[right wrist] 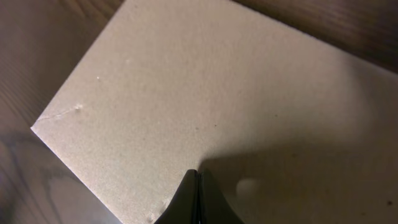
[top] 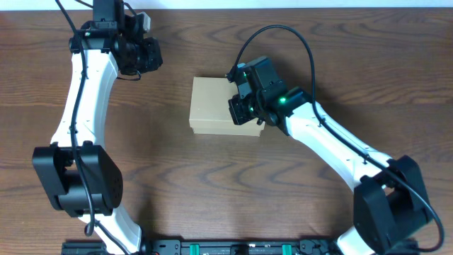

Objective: Pack container
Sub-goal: 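Press the lid down onto the box with the right gripper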

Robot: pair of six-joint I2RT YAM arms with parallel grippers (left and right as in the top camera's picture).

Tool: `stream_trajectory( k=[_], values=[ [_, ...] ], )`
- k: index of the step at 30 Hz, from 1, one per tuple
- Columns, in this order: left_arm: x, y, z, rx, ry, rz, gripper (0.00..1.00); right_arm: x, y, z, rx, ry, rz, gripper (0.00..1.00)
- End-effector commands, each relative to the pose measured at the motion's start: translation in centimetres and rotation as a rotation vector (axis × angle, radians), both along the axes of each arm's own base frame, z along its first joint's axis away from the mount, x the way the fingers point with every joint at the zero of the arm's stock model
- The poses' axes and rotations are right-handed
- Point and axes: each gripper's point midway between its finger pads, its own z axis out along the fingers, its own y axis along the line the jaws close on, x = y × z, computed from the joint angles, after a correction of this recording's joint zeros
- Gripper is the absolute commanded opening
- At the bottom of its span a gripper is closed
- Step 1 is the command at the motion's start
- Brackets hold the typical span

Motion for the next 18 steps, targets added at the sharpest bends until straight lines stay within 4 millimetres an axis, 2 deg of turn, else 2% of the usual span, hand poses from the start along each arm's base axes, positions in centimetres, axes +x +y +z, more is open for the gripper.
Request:
stream_trajectory(
  k=[1,7,12,18],
  values=[
    [0.1,0.3,1.6,0.009,-0.034,0.016,0.06,0.1,0.1,-1.9,-0.045,0.028,0.011,0.01],
    [0.1,0.3,1.6,0.009,-0.034,0.016,0.05,-0.5,-0.5,-4.2,-0.09,0.089,0.009,0.01],
    [0.1,0.3,1.6,0.009,-0.034,0.016,0.06,-0.7,-1.6,-4.8,-0.15,0.098,-0.016,0.01],
    [0.1,0.3,1.6,0.009,-0.035,0.016,0.06,-0.7,-1.6,-4.8,-0.15,0.098,-0.017,0.01]
  ],
)
